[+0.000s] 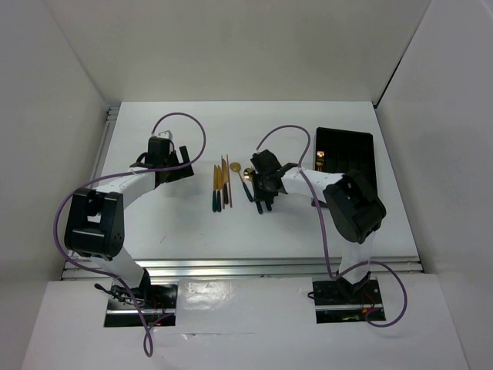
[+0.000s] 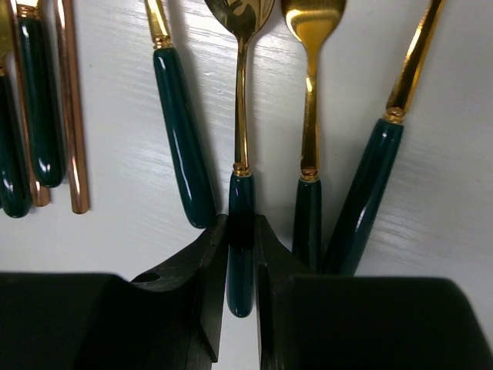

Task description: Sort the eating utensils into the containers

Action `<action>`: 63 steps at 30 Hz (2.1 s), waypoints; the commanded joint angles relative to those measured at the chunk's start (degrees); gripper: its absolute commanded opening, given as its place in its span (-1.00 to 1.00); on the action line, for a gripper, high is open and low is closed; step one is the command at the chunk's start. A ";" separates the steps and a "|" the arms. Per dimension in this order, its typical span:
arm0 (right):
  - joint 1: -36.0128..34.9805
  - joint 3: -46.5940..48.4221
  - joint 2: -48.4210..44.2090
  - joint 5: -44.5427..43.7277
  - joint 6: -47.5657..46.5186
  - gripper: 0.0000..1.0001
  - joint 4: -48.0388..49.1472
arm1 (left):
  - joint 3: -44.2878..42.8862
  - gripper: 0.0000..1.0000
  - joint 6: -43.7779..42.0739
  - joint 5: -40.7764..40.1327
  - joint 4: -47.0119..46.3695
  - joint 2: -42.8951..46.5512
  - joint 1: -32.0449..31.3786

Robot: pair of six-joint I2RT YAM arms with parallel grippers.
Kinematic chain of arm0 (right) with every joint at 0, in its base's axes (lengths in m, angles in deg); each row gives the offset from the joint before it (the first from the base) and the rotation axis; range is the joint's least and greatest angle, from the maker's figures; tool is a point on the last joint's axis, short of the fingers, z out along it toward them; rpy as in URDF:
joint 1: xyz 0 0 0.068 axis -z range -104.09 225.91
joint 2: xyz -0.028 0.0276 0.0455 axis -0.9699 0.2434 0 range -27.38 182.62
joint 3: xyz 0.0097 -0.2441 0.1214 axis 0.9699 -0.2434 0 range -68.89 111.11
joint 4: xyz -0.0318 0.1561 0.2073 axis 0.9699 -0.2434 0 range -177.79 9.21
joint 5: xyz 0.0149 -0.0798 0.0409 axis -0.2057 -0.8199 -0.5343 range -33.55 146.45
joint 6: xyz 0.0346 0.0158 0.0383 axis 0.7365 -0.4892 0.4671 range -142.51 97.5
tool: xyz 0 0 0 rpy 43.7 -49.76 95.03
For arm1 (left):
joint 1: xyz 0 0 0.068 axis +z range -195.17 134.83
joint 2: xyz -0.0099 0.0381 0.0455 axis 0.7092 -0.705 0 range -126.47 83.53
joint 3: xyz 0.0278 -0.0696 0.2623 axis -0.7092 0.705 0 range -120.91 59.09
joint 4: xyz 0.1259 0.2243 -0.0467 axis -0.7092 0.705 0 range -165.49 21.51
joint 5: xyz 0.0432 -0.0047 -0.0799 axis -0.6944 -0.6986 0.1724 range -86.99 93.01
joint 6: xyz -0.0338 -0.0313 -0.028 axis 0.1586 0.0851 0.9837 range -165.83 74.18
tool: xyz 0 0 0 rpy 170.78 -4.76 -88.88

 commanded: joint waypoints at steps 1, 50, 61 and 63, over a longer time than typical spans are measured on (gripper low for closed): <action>-0.51 3.05 -0.84 -4.34 -0.67 -0.86 -3.29 | -1.25 0.98 -0.02 -0.03 -0.78 0.04 0.30; 37.99 -3.09 -11.92 -0.74 -14.48 -0.79 -0.65 | -1.25 0.98 -0.02 -0.38 -0.78 -0.04 0.83; 37.99 -4.14 -16.14 -0.74 -13.95 -0.73 -2.41 | -1.87 0.98 -0.02 -0.38 -0.25 -0.57 0.83; 37.99 -4.14 -14.83 -1.35 -13.95 -0.73 -2.41 | -1.87 0.98 -0.02 0.23 -0.25 -0.57 0.83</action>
